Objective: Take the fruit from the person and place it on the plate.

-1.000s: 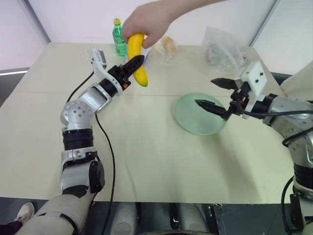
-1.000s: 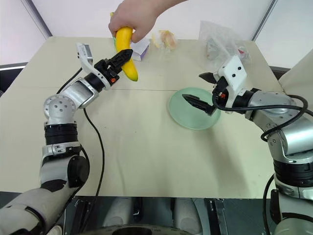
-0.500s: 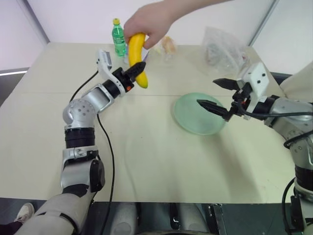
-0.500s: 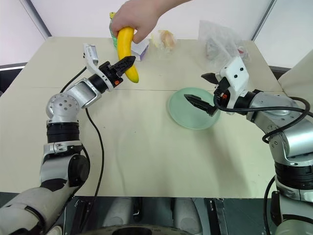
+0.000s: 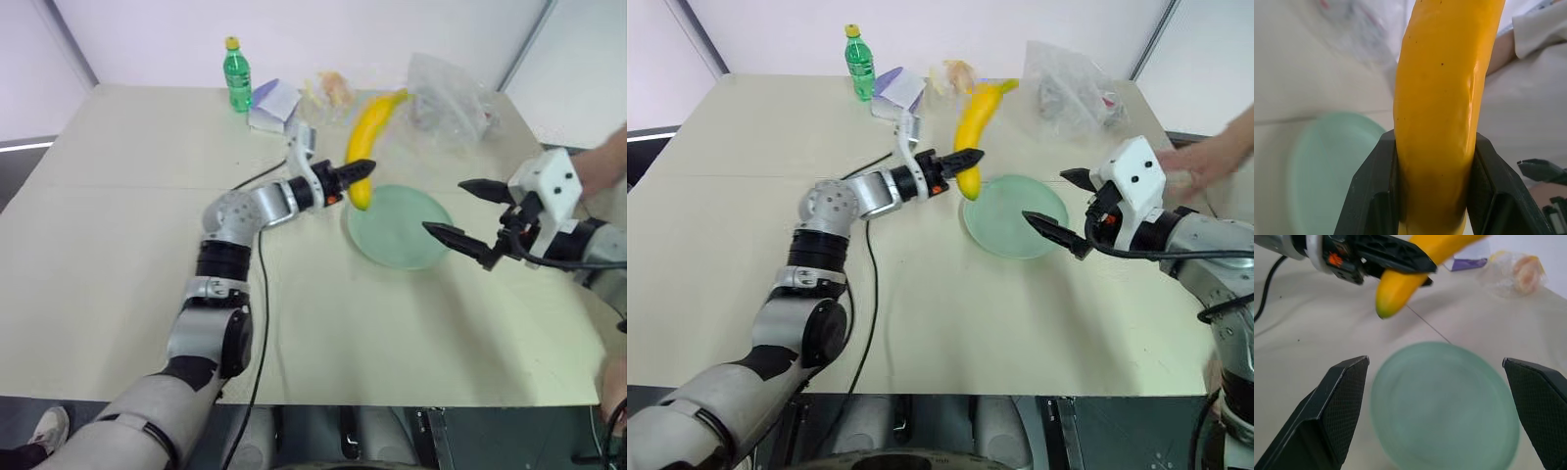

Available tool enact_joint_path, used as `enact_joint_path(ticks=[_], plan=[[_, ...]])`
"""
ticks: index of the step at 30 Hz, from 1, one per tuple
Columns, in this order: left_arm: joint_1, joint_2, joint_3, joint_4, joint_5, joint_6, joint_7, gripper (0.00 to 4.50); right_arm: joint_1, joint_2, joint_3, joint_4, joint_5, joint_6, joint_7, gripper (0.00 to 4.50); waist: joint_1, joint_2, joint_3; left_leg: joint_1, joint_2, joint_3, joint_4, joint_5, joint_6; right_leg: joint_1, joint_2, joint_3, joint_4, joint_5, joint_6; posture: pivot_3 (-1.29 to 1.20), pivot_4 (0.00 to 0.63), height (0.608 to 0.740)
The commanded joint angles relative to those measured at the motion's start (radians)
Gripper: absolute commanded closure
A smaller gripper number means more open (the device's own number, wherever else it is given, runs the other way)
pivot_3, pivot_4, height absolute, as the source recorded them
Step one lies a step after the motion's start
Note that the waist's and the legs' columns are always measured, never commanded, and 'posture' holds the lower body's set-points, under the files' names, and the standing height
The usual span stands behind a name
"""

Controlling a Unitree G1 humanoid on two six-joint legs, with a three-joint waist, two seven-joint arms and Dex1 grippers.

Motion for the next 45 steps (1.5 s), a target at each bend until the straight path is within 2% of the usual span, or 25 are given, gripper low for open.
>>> enact_joint_path(ticks=[1,10,21,22,27,32,38,42,45], plan=[[-0.057,-0.055,0.004,0.115,0.035,-0.024,0.006,3.37,0.036,-0.002,-0.098,-0.093,0.036,0.038,-0.047,0.00,0.000,0.000,0.000,0.000,0.000,0.000,0.000,0.000,0.000,0.000,0.000,0.000,0.000,0.000,0.000,0.00,0.150,0.731],[-0.107,-0.164,0.024,0.311,0.132,-0.108,0.047,3.37,0.124,0.017,-0.192,-0.197,0.101,0.096,-0.135,0.00,0.000,0.000,0.000,0.000,0.000,0.000,-0.001,0.000,0.000,-0.001,0.000,0.000,0.000,0.000,0.000,0.00,0.150,0.731],[-0.116,-0.200,0.046,0.333,0.167,-0.100,0.045,3.37,0.130,0.012,-0.182,-0.201,0.129,0.084,-0.189,0.00,0.000,0.000,0.000,0.000,0.000,0.000,-0.001,0.000,0.000,-0.001,0.000,0.000,0.000,0.000,0.000,0.00,0.150,0.731],[-0.108,-0.200,0.044,0.327,0.172,-0.094,0.043,2.33,0.128,0.012,-0.178,-0.199,0.129,0.081,-0.192,0.00,0.000,0.000,0.000,0.000,0.000,0.000,-0.001,0.000,0.000,-0.001,0.000,0.000,0.000,0.000,0.000,0.00,0.150,0.731],[-0.087,-0.195,0.045,0.288,0.174,-0.057,0.043,0.03,0.122,0.011,-0.159,-0.189,0.128,0.070,-0.198,0.00,0.000,0.000,0.000,0.000,0.000,0.000,-0.001,0.000,0.000,-0.001,0.000,0.000,0.000,0.000,0.000,0.00,0.150,0.731],[-0.064,-0.170,0.048,0.202,0.165,0.010,0.057,0.03,0.113,0.007,-0.145,-0.175,0.126,0.057,-0.194,0.00,0.000,0.000,0.000,0.000,0.000,0.000,-0.001,0.000,0.000,-0.001,0.000,0.000,0.000,0.000,0.000,0.00,0.150,0.731],[-0.041,-0.084,0.063,0.011,0.137,0.168,0.092,0.03,0.103,0.003,-0.128,-0.161,0.120,0.041,-0.193,0.00,-0.003,0.000,0.000,0.000,0.000,-0.001,-0.001,0.000,0.000,-0.001,0.000,0.000,0.000,0.000,0.000,0.00,0.150,0.731],[-0.028,0.058,0.006,-0.225,0.112,0.348,0.046,0.03,0.085,-0.001,-0.102,-0.138,0.110,0.020,-0.187,0.00,-0.008,0.000,0.000,0.000,0.000,-0.001,-0.001,0.000,0.000,-0.001,0.000,0.000,0.000,0.000,0.000,0.00,0.150,0.731],[0.017,0.194,-0.112,-0.405,0.127,0.356,-0.058,0.03,0.067,0.000,-0.076,-0.119,0.098,0.004,-0.181,0.00,-0.008,0.000,0.000,0.000,0.000,-0.001,-0.001,0.000,0.000,-0.001,0.001,0.000,0.000,0.000,0.000,0.00,0.150,0.731]])
